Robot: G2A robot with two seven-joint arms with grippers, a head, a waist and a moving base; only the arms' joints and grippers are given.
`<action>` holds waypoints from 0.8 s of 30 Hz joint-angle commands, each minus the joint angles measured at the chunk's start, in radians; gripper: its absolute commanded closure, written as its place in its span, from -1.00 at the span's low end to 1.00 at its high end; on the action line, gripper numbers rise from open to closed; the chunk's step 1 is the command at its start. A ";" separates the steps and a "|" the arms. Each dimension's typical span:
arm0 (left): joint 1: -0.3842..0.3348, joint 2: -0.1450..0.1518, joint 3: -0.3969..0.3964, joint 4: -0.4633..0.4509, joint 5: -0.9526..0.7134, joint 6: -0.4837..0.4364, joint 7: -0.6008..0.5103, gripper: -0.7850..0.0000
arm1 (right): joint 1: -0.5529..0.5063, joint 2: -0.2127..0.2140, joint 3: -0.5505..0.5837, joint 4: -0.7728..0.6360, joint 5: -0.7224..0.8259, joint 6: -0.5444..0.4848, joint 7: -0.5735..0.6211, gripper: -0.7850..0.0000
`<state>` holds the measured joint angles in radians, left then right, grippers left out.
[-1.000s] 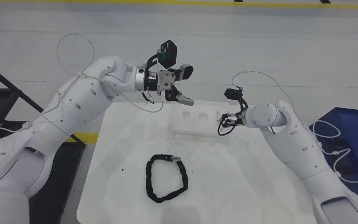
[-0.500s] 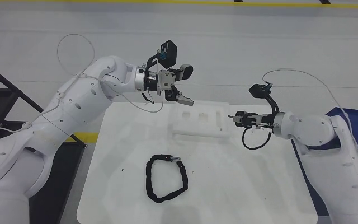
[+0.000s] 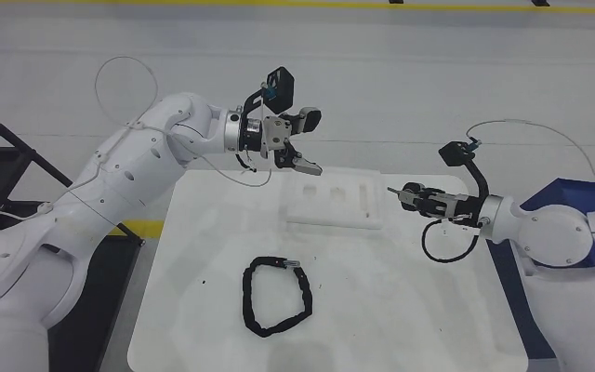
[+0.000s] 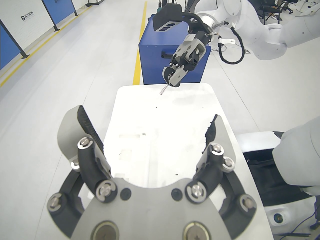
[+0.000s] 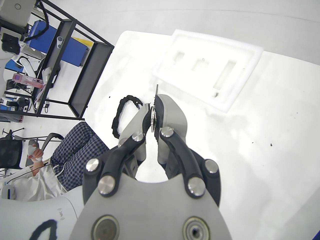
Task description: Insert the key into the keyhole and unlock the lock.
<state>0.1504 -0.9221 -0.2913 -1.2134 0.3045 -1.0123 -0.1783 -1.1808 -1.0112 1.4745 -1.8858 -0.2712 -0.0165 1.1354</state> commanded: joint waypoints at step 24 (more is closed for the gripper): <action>0.226 0.078 -0.091 -0.107 0.216 0.000 -0.020 -1.00 | 0.000 0.000 0.000 0.000 0.000 0.000 0.000 1.00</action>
<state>0.3554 -0.8477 -0.3804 -1.3160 0.4890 -1.0129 -0.2141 -1.1808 -1.0112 1.4745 -1.8859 -0.2713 -0.0165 1.1354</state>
